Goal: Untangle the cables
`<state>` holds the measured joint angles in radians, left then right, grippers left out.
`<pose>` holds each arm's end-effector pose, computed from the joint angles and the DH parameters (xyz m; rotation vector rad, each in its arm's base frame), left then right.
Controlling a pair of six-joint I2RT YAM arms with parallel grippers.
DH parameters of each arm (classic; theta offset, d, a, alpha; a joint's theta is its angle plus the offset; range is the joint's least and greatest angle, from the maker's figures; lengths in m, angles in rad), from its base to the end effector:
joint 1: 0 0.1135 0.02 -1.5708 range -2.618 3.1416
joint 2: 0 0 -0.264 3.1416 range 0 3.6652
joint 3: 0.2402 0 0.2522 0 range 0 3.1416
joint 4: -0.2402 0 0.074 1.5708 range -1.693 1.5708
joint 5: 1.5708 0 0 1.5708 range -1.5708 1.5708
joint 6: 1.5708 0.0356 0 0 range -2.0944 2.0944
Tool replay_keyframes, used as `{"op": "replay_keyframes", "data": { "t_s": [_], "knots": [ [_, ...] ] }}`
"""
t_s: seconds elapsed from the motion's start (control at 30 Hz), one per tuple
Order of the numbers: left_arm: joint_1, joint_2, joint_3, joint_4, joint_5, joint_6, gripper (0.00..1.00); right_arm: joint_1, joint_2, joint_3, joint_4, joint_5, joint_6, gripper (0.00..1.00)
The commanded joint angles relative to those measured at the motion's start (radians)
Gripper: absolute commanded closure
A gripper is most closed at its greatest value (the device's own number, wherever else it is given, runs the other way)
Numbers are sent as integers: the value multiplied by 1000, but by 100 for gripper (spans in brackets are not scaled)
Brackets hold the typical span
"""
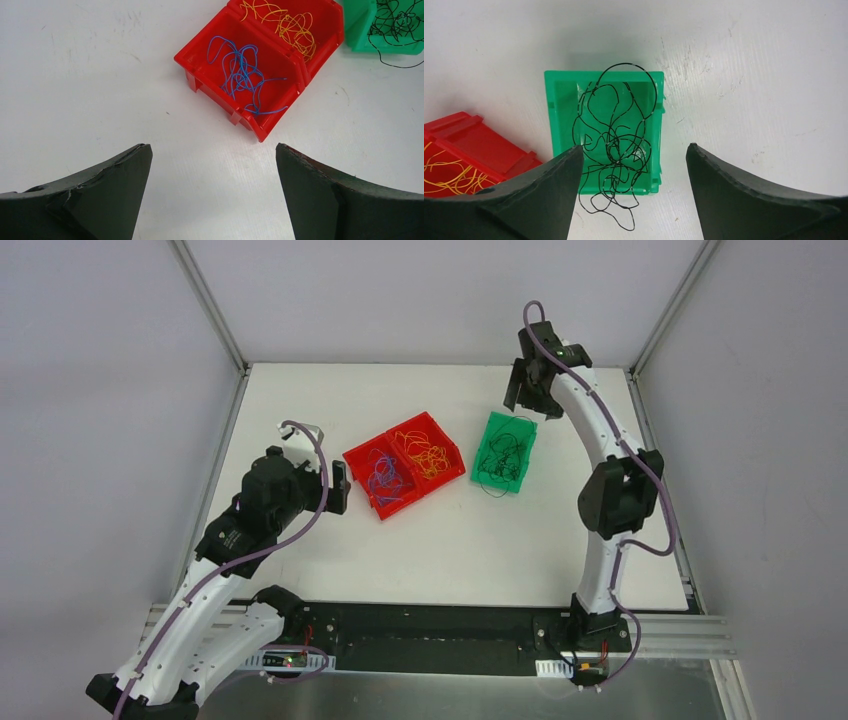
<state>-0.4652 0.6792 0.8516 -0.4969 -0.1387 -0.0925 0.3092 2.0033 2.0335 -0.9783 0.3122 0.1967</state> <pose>0.1355 -0.0625 0.3456 0.2585 1.8820 -0.2486 0.4192 0.1224 0.3329 -0.0139 2.4626 -0.1767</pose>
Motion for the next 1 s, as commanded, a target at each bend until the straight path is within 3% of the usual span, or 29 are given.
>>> {"op": "replay_keyframes", "data": {
  "t_s": [0.0, 0.07, 0.17, 0.27, 0.43, 0.7, 0.97],
  "knots": [
    [-6, -9, -4, 31, 34, 5, 1, -10, -74, -66, 11, -70, -8, 22],
    [-6, -2, -3, 31, 61, -8, 1, -11, -161, -173, 105, -140, -8, 20],
    [-6, 13, 6, 31, 96, -51, 1, -10, -374, -457, 322, -234, -6, 7],
    [-6, 9, 11, 28, 111, -101, 1, -11, -596, -648, 453, -259, -17, 2],
    [-6, -36, 52, 19, -99, -263, 1, -11, -928, -843, 529, -189, -50, 1],
    [-6, -134, 166, 18, -363, -192, 1, -11, -1344, -942, 549, -129, -78, 1],
    [-6, -103, 220, -43, -389, -182, 1, -10, -1432, -928, 510, -120, -84, 1]
  ]
}}
